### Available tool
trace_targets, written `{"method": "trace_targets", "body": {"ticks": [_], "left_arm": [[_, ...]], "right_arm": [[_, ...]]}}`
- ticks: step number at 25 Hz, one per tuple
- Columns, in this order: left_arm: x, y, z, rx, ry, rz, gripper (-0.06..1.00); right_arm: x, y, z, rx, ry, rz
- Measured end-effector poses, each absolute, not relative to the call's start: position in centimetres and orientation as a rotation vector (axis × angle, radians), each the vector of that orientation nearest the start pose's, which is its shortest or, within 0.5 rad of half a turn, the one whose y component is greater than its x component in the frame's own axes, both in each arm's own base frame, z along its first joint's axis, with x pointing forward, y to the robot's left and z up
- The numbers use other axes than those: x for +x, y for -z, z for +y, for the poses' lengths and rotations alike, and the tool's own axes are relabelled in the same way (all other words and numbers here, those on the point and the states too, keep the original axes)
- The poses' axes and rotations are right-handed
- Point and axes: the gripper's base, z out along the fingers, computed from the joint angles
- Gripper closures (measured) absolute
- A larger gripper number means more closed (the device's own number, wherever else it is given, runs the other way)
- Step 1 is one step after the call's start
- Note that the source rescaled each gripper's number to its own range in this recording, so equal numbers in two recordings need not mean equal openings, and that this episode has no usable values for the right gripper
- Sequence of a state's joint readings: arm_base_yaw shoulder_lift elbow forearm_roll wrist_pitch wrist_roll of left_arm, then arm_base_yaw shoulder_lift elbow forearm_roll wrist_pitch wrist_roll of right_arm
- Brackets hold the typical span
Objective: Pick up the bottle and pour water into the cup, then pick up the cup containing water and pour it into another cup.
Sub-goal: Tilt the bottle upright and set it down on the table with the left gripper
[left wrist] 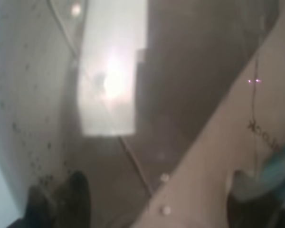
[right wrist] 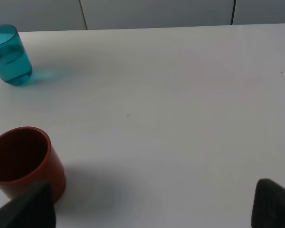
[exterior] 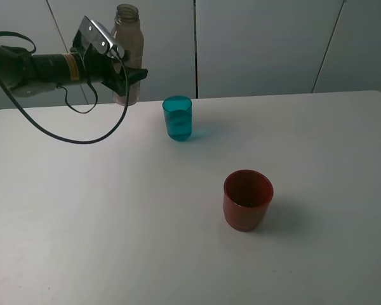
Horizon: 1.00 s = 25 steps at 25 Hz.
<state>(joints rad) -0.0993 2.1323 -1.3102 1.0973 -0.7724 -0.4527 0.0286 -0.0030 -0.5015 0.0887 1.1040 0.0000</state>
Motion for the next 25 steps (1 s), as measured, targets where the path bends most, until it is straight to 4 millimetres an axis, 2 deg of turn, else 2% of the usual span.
{"method": "trace_targets", "body": {"ticks": [3, 13, 18, 25], "left_arm": [[43.1, -15.1, -8.8, 0.894, 0.435, 1.570, 0.94], [40.4, -9.3, -3.9, 0.728, 0.497, 1.580, 0.94], [39.9, -7.5, -3.0, 0.701, 0.511, 1.582, 0.94], [39.6, -6.3, -3.1, 0.687, 0.544, 1.571, 0.94]], "right_arm": [[-0.8, -27.4, 0.7, -0.036, -0.124, 2.082], [-0.8, -27.4, 0.7, -0.036, -0.124, 2.082], [-0.8, -27.4, 0.7, -0.036, -0.124, 2.082], [-0.8, -27.4, 0.7, -0.036, -0.124, 2.082]]}}
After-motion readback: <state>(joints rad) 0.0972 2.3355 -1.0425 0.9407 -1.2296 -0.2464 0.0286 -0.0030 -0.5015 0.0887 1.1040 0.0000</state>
